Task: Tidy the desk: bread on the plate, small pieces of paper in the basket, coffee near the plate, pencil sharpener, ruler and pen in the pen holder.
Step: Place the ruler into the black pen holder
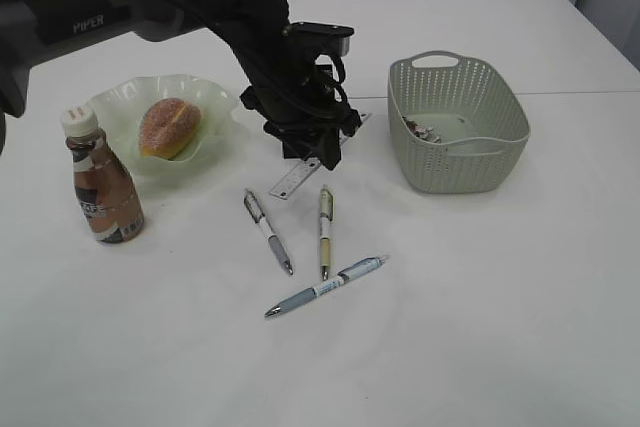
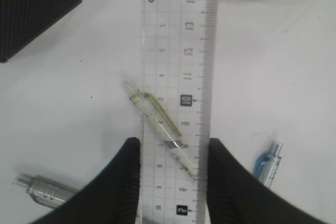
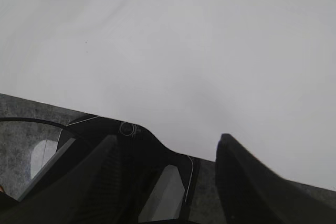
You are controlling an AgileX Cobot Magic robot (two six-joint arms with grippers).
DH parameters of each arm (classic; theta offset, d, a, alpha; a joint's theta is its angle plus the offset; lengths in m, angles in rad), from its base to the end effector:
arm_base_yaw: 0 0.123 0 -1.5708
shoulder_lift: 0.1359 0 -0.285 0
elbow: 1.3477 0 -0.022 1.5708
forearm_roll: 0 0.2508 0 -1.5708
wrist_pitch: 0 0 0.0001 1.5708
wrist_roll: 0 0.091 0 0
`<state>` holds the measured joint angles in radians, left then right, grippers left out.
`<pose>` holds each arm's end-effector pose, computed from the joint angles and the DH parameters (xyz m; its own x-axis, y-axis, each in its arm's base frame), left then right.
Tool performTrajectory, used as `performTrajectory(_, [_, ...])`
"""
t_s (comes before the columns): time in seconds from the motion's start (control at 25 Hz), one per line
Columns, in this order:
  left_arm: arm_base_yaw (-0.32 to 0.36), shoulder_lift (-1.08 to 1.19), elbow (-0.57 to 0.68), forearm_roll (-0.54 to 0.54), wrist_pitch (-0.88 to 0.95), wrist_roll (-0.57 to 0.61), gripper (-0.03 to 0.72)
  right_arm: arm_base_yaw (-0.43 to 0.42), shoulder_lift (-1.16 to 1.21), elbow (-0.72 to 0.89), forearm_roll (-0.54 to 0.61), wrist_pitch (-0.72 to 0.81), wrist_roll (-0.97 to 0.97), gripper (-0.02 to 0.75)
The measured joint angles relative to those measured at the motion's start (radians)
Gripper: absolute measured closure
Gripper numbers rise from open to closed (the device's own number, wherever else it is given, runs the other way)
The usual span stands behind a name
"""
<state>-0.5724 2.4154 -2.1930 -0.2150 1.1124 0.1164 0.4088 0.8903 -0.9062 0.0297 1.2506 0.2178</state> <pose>0.4254 -0.2948 0.1852 -0.7827 0.5278 -0.3300 0.6000 0.7808 -0.1743 0.1245 0.0567 0.3315 -0.9069 -0.1476 -0.3945 -0.2091 0.9708 0.1176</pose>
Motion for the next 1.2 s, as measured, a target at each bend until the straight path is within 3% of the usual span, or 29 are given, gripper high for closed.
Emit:
performTrajectory(0.64, [-0.004, -0.044, 0.000, -0.008, -0.224, 0.014, 0.431, 0.000, 0.000, 0.000, -0.051, 0.000, 0.000, 0.286])
performTrajectory(1.2, [-0.026, -0.046, 0.127, -0.009, -0.843, 0.080, 0.431, 0.000, 0.000, 0.000, -0.064, 0.000, 0.000, 0.286])
